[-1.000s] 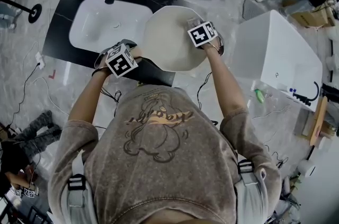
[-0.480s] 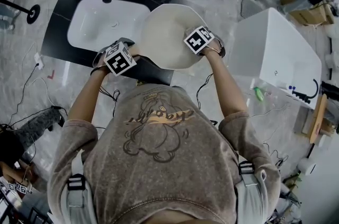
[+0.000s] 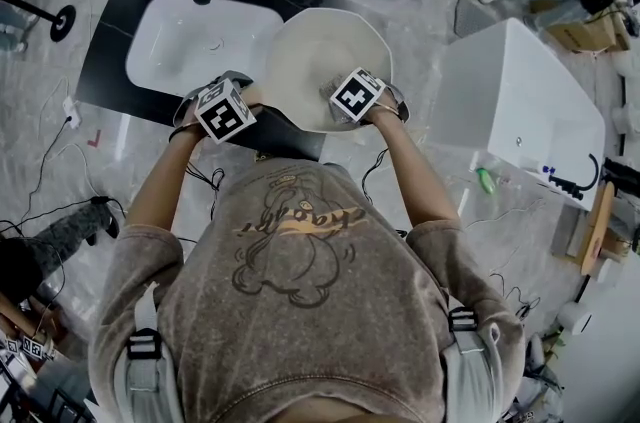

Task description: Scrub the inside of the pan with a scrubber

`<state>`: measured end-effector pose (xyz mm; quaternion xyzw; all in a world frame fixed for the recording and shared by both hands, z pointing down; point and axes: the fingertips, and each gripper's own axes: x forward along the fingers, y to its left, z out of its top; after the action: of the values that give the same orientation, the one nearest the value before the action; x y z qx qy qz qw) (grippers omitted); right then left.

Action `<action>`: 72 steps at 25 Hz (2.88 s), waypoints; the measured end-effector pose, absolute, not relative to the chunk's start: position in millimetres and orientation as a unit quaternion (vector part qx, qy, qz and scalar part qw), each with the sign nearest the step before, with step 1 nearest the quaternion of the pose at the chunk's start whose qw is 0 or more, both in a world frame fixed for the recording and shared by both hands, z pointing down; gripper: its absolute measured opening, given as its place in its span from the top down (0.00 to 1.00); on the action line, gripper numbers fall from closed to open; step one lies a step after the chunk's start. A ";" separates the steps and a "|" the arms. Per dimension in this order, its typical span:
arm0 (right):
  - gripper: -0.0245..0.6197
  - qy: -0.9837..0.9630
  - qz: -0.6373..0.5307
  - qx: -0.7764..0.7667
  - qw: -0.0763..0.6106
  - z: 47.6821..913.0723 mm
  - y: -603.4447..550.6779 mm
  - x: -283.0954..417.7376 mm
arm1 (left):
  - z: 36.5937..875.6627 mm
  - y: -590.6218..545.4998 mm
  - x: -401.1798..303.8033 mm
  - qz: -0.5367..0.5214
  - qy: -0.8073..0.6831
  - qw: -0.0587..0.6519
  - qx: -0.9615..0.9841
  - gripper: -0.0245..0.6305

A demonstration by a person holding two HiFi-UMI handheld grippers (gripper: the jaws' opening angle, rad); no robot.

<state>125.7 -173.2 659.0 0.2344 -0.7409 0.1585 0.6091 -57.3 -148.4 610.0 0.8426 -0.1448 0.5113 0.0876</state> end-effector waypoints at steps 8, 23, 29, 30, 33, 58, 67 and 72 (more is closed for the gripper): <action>0.83 -0.758 0.184 0.218 0.586 680.4 -170.0 70.3 | 610.4 -146.0 -56.7 0.511 -0.145 0.089 0.843 0.59; 0.84 -0.776 0.111 0.358 0.507 674.0 -278.5 64.6 | 607.4 -141.5 -54.8 0.502 -0.148 0.098 0.846 0.59; 0.84 -0.748 0.119 0.386 0.527 675.5 -293.1 115.0 | 608.4 -141.6 -55.7 0.501 -0.150 0.098 0.846 0.59; 0.84 -0.742 0.122 0.385 0.535 676.5 -292.3 123.8 | 608.5 -141.7 -55.8 0.501 -0.149 0.099 0.847 0.59; 0.84 -0.729 0.140 0.367 0.561 678.5 -283.7 140.0 | 609.1 -142.2 -56.5 0.499 -0.150 0.102 0.847 0.59; 0.83 -0.788 0.242 0.282 0.492 651.9 -191.2 95.9 | 571.8 -156.8 -54.7 0.427 -0.220 0.117 0.869 0.64; 0.83 -0.849 0.217 0.371 0.308 551.7 -200.9 80.1 | 486.6 -188.3 -46.6 0.265 -0.317 0.162 0.896 0.94; 0.83 -0.865 0.147 0.442 0.185 480.6 -206.3 78.1 | 446.2 -206.3 -37.2 0.192 -0.362 0.114 0.905 0.94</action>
<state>78.1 -206.3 480.6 0.4416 -0.8654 0.1472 0.1855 -37.2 -206.3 446.2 0.9050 -0.3622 0.1917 0.1136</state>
